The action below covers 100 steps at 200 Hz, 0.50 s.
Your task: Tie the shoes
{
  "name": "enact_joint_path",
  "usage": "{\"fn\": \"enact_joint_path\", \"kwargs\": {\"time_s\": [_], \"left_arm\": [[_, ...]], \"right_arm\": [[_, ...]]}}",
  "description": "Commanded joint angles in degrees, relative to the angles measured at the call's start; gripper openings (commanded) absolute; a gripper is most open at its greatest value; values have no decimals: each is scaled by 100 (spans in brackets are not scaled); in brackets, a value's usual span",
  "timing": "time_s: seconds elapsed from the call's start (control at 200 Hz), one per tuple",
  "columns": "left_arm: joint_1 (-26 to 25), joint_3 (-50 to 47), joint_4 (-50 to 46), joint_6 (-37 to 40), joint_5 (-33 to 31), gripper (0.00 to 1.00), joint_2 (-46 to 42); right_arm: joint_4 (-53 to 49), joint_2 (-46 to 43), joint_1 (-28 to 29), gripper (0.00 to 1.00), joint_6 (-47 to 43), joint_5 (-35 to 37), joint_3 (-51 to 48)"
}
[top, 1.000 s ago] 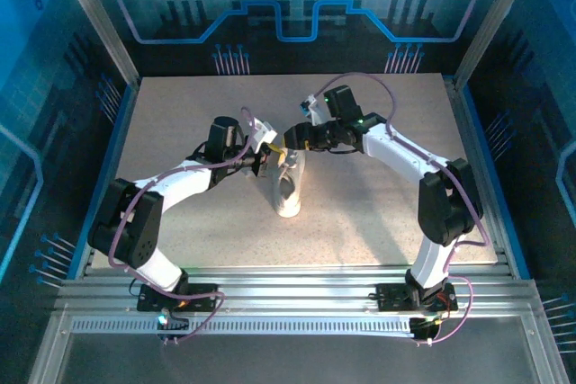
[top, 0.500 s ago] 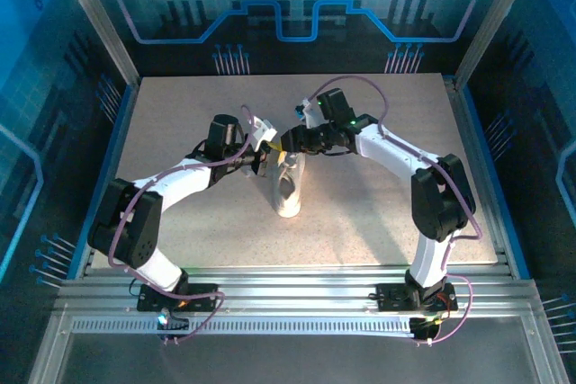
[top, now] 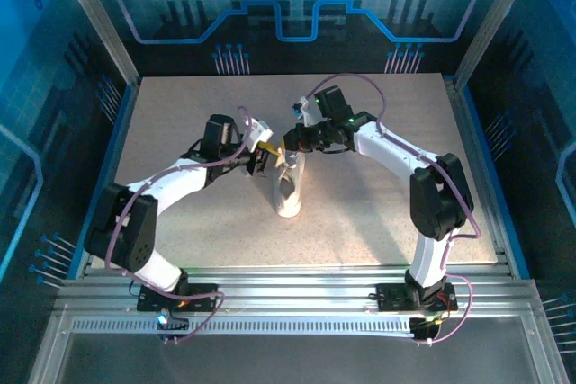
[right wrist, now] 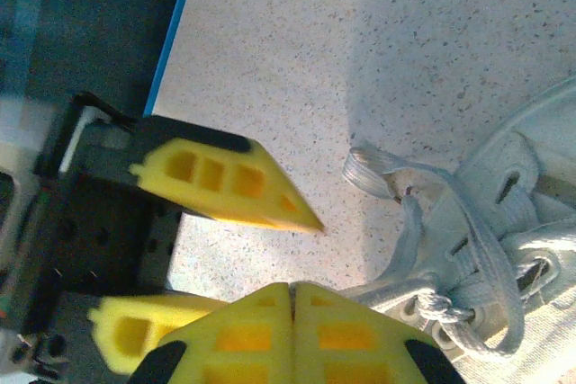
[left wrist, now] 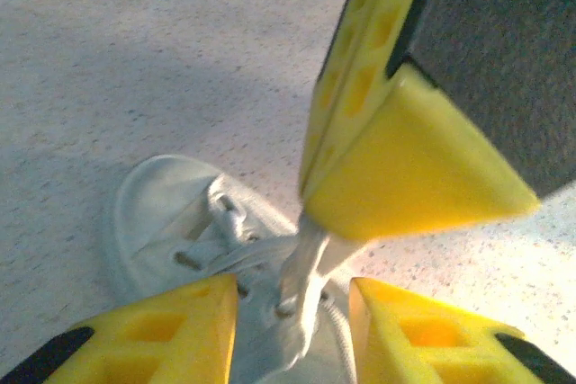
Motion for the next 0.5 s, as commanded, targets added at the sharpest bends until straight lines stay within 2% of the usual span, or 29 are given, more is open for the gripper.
{"fn": "enact_joint_path", "kwargs": {"time_s": [0.0, 0.145, 0.295, 0.37, 0.495], "left_arm": [[411, 138, -975, 808, -256, 42, -490], [772, 642, -2285, 1636, -785, 44, -418], [821, 1500, -3655, 2162, -1253, 43, 429], [771, 1602, -3748, 2105, -1522, 43, 753], [696, 1427, -3380, 1816, -1698, 43, 1026]], "right_arm": [[-283, 52, 24, 0, -282, 126, 175], [-388, 59, 23, 0, -422, 167, 162], [-481, 65, 23, 0, -543, 193, 166], [-499, 60, 21, 0, -579, 189, 172], [-543, 79, 14, 0, -626, 188, 200]]}}
